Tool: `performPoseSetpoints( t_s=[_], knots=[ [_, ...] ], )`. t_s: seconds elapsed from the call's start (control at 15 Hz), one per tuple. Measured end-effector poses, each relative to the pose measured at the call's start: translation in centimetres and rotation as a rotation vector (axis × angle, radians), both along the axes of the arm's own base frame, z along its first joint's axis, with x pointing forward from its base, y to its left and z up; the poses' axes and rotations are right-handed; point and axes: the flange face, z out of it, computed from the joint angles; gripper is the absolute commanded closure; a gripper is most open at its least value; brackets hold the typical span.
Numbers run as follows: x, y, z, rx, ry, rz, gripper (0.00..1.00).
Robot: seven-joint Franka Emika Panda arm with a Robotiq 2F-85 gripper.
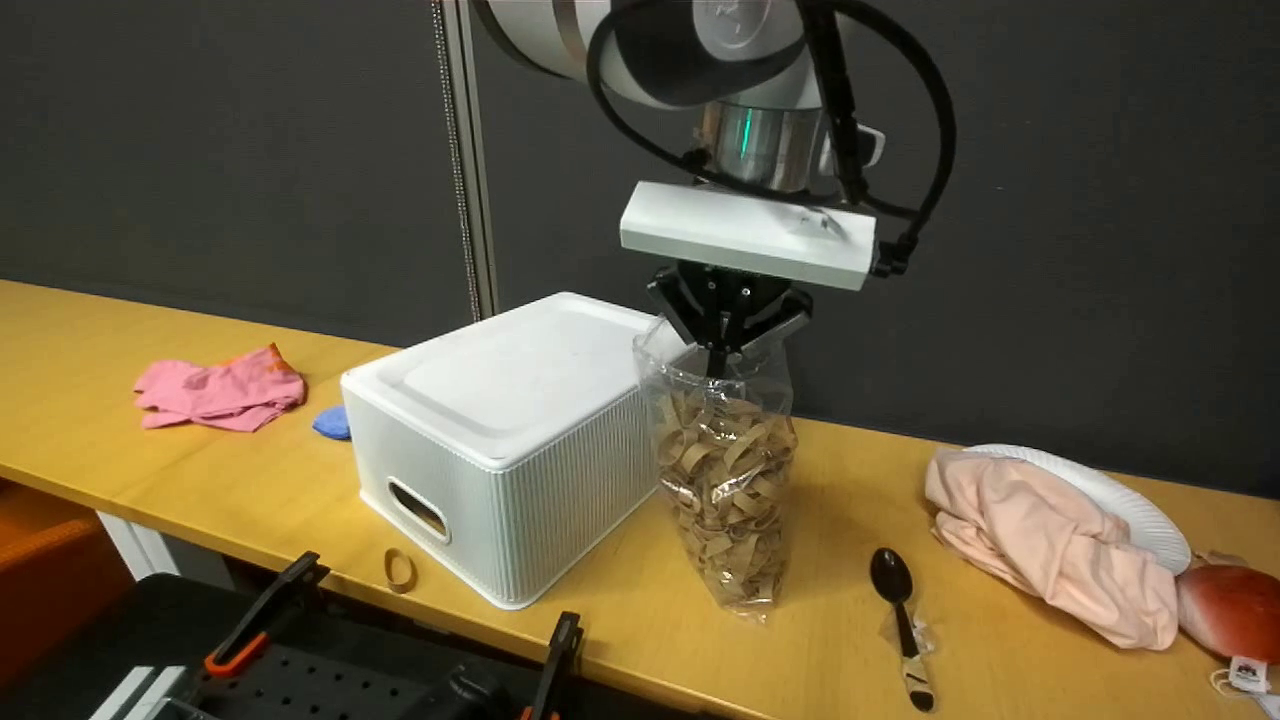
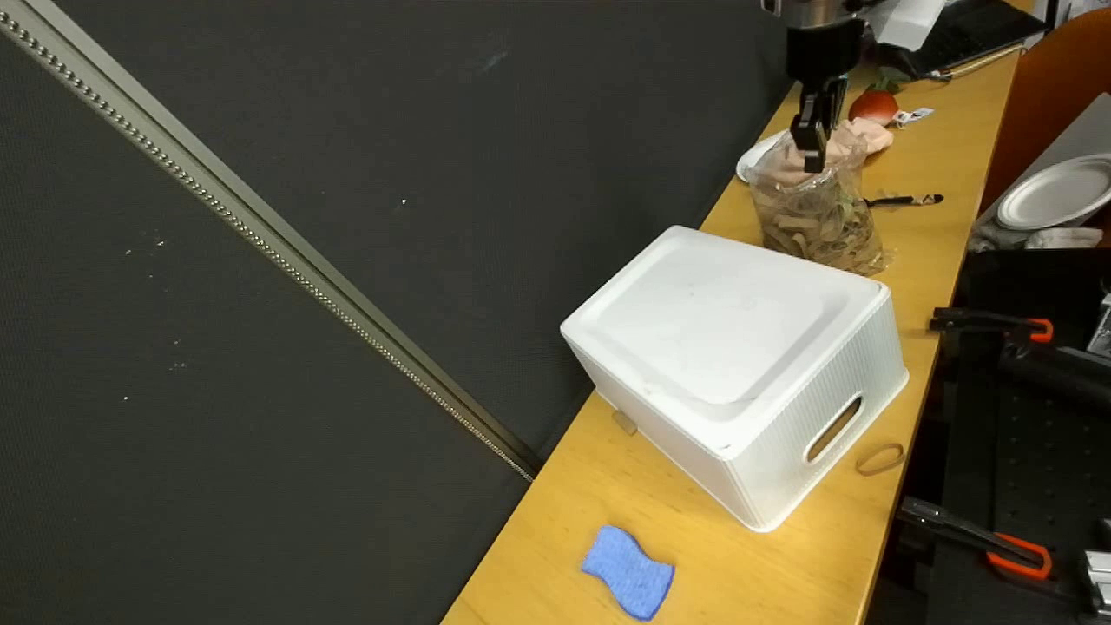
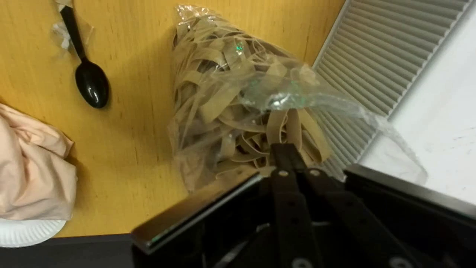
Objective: Remove some rubber bands from the plastic and put them on the white box
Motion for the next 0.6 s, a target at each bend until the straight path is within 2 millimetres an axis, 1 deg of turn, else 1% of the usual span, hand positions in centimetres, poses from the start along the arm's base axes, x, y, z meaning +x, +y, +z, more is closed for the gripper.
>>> performPoseSetpoints(
  t_s=[0.2, 0.27, 0.47, 0.53, 0.6],
  knots=[
    [-0.1, -0.3, -1.0, 0.003, 0.019, -0.006, 0.60],
    [-0.1, -0.2, -1.3, 0.004, 0.025, -0.004, 0.53],
    [0.2, 0.3, -2.1, 0.006, 0.036, 0.004, 0.30],
    [0.2, 0.4, -2.3, 0.007, 0.039, 0.007, 0.23],
    [0.3, 0.6, -2.5, 0.008, 0.040, 0.008, 0.19]
  ],
)
